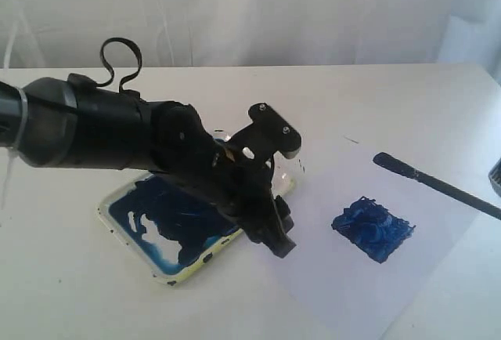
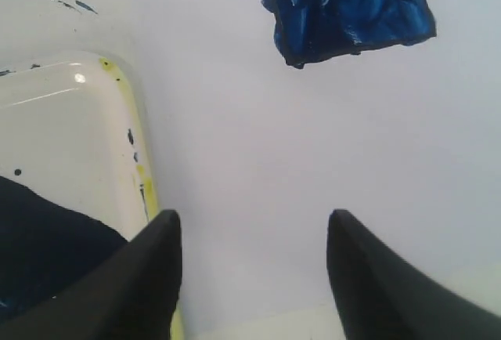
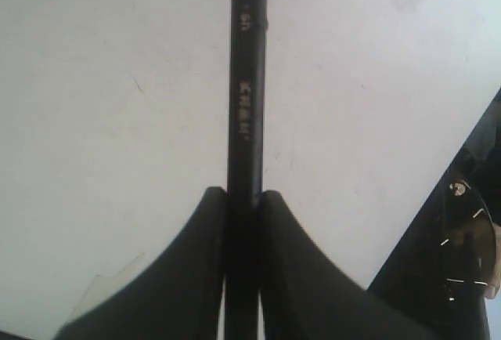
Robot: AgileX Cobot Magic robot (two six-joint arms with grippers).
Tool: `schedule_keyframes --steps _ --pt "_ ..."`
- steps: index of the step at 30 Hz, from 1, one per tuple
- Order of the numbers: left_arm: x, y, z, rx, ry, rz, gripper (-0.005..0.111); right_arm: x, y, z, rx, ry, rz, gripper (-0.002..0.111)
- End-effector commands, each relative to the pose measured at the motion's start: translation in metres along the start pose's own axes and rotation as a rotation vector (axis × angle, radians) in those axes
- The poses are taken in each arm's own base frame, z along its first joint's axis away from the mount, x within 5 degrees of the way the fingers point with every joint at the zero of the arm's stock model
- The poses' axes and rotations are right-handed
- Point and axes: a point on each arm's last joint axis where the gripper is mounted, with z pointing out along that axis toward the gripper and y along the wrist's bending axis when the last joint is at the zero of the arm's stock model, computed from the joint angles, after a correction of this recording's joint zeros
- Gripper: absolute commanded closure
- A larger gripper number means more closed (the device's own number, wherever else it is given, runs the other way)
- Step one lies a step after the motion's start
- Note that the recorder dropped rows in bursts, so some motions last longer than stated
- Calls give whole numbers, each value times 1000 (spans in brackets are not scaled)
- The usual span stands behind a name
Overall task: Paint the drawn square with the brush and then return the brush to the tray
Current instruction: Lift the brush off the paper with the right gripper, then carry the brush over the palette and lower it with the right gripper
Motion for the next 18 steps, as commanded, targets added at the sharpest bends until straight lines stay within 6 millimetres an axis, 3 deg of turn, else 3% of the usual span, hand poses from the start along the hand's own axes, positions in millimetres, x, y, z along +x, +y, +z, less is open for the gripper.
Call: schedule_keyframes --steps 1,3,10,18 --pt "0 -6 -11 33 19 3 48 0 0 -2 6 -16 15 108" --pt "0 -7 -15 44 28 9 53 -1 -1 -2 7 -23 16 108" --pt "-5 -12 -38 71 32 36 87 -9 0 4 -23 -54 36 108" --pt "13 -11 -55 56 258 53 94 -25 -1 15 -77 -82 26 108"
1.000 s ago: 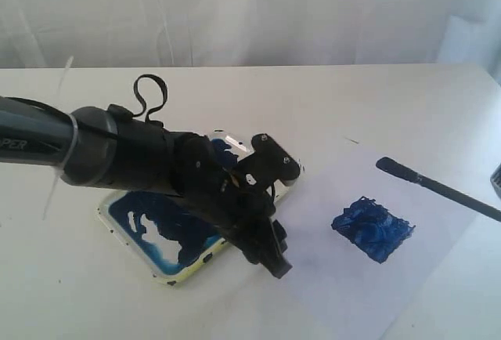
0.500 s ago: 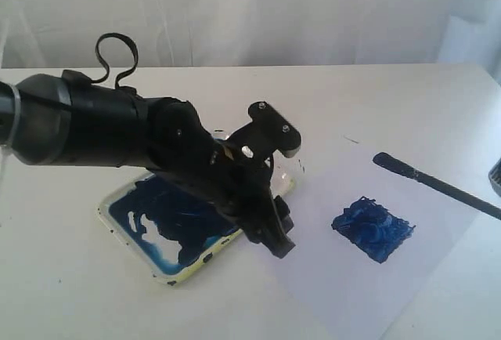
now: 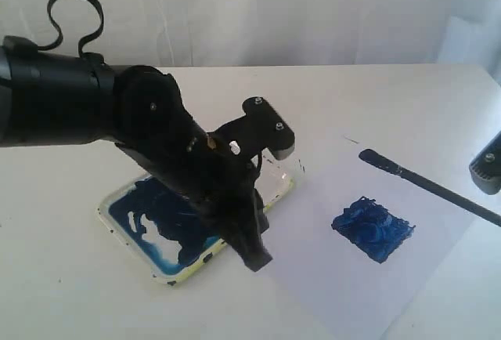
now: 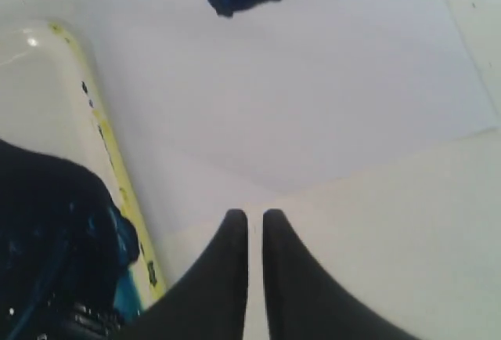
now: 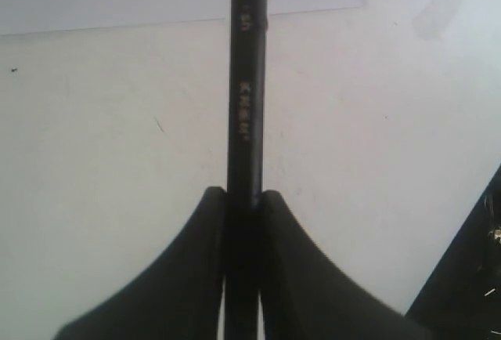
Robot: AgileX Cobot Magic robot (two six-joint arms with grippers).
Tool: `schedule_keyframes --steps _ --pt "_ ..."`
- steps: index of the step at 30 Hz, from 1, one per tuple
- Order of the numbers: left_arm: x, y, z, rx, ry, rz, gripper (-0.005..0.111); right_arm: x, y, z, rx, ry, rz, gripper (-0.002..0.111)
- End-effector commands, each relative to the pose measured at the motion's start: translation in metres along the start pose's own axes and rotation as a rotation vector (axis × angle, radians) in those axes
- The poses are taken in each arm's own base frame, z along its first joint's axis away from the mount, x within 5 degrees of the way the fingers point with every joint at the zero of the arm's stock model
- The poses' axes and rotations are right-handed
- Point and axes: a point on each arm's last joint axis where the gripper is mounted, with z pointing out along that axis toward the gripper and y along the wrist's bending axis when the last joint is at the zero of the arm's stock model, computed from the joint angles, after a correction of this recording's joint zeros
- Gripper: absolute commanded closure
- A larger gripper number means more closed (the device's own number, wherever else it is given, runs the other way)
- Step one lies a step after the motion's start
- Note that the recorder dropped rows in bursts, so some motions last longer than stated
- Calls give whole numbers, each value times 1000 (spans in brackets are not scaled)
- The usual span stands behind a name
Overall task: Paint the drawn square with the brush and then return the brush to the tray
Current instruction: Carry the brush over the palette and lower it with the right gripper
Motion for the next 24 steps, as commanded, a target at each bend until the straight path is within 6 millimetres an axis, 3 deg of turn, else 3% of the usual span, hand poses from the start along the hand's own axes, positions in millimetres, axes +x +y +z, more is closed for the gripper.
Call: schedule_keyframes --steps 1,8,17,24 --pt "17 1 -12 -40 183 -63 95 -16 -1 5 -53 -69 -1 108" --pt "39 31 -43 -192 332 -220 107 -43 1 23 -195 -104 -75 108" --pt "64 67 -92 -229 314 -443 107 -94 -21 38 -232 -171 -277 108" --pt "82 89 -109 -243 295 -592 107 -132 -31 59 -344 -183 -439 108"
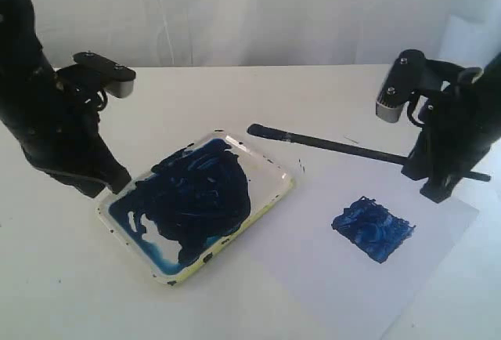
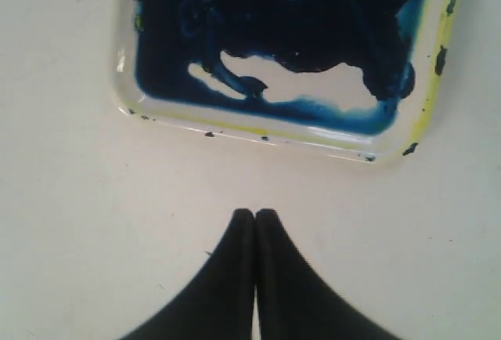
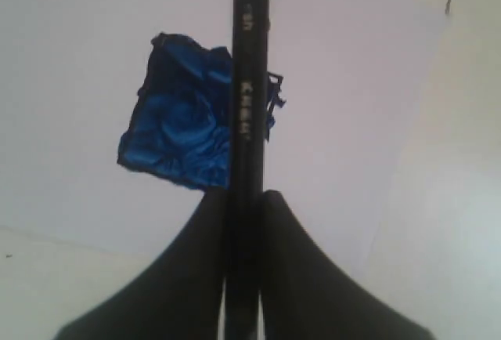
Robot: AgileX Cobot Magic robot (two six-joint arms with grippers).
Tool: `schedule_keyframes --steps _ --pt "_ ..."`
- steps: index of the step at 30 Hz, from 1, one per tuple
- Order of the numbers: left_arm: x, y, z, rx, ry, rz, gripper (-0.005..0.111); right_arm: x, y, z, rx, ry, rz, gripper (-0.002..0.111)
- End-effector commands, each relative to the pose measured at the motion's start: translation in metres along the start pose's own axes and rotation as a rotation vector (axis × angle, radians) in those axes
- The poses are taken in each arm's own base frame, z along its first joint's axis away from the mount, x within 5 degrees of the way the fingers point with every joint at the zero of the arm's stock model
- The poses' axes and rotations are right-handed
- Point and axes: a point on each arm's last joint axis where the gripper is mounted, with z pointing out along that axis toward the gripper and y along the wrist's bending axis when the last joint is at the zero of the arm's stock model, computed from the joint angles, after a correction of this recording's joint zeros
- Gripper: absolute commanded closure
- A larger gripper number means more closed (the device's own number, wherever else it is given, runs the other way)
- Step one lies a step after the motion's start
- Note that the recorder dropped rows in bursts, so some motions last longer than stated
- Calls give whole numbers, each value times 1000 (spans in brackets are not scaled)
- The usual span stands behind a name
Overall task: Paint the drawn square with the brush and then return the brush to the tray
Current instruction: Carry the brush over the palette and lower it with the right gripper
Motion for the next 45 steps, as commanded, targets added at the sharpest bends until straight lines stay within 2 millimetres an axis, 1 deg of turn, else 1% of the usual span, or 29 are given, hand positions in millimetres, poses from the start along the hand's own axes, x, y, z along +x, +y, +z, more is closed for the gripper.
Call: schedule_keyframes --steps 1,4,6,8,14,16,18,19,20,21,22,23,25,28,31,38,45 --pt "7 19 -6 10 8 -100 107 -11 -13 19 -121 18 -70 108" --pt "9 31 -6 -3 1 -143 107 -12 -17 33 -187 43 -155 108" --pt "10 37 -7 -9 -4 -157 107 -13 -19 39 -197 36 -247 108" --pt "11 41 -7 -14 -10 -170 107 -15 -22 44 -200 19 -287 108" --pt "8 43 -7 -24 -44 -173 107 -18 -30 55 -189 11 -322 108" --pt "8 43 -7 -22 -38 -173 107 -21 -32 66 -208 15 -359 108" --pt "8 43 -7 -22 -38 -173 107 -27 -30 76 -193 6 -424 108" --pt "8 43 -7 -22 -38 -173 107 -31 -31 78 -172 -3 -455 108" --pt "8 43 -7 -22 -38 -173 107 -38 -30 82 -146 -15 -497 108" --pt "8 43 -7 -22 -38 -173 107 -43 -30 83 -126 -23 -510 108" --pt "8 43 -7 -22 -36 -173 107 -51 -30 89 -97 -34 -529 108" --pt "8 43 -7 -22 -36 -173 107 -55 -29 92 -93 -38 -539 108" --pt "8 43 -7 -22 -36 -173 107 -66 -27 106 -79 -45 -565 108" --pt "10 42 -7 -18 -23 -173 107 -72 -31 115 -61 -53 -588 108" --pt "10 42 -7 -18 -23 -170 107 -71 -29 126 -88 -43 -585 108" --pt "9 42 -7 -20 -29 -168 107 -70 -27 129 -103 -38 -584 108" --pt "9 42 -7 -20 -27 -168 107 -69 -27 137 -110 -31 -580 108"
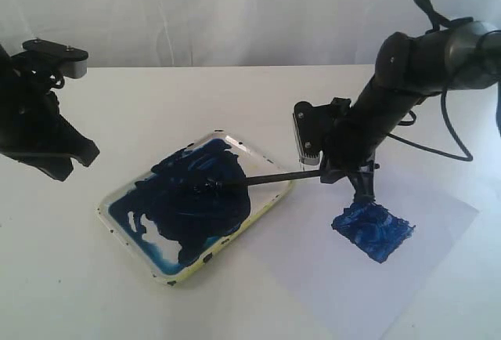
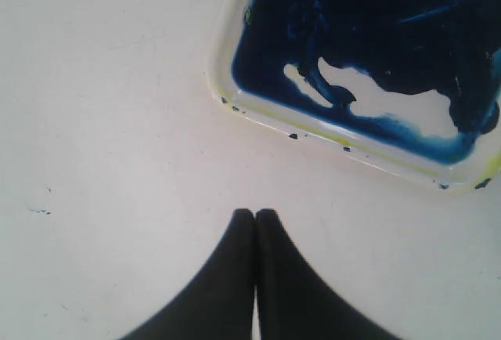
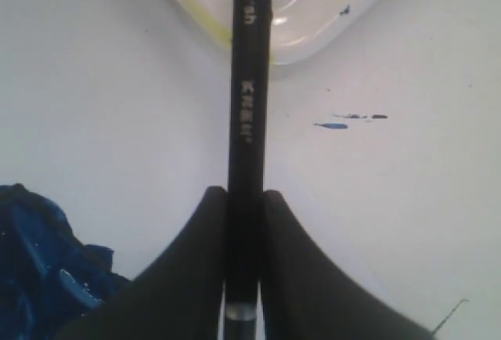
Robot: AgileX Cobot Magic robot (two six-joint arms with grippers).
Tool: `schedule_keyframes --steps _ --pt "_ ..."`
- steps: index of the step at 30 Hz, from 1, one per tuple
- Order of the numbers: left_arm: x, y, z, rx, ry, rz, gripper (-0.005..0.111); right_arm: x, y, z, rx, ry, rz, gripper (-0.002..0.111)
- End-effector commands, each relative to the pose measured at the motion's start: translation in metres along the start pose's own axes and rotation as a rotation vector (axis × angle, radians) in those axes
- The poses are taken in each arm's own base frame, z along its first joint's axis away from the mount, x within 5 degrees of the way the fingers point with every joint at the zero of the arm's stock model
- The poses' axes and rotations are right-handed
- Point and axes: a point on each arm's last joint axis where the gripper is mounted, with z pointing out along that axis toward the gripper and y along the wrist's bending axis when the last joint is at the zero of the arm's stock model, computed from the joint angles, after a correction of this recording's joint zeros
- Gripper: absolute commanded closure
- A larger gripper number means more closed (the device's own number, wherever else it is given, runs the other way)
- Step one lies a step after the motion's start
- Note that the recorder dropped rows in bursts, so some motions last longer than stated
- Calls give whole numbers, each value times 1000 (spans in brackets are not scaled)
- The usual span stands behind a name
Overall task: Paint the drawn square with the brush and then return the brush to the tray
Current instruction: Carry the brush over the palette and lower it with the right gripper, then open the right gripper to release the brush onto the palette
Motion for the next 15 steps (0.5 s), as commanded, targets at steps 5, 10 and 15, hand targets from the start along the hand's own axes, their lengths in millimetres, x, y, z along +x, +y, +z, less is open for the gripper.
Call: schedule_keyframes --steps 5,10,15 --pt "2 0 -4 11 1 -9 107 1 0 9 -18 1 -1 104" --pt "2 0 -4 11 -1 -9 107 1 0 9 -15 1 17 82" --pt "2 0 -4 11 -1 -9 107 1 0 9 -15 1 38 78"
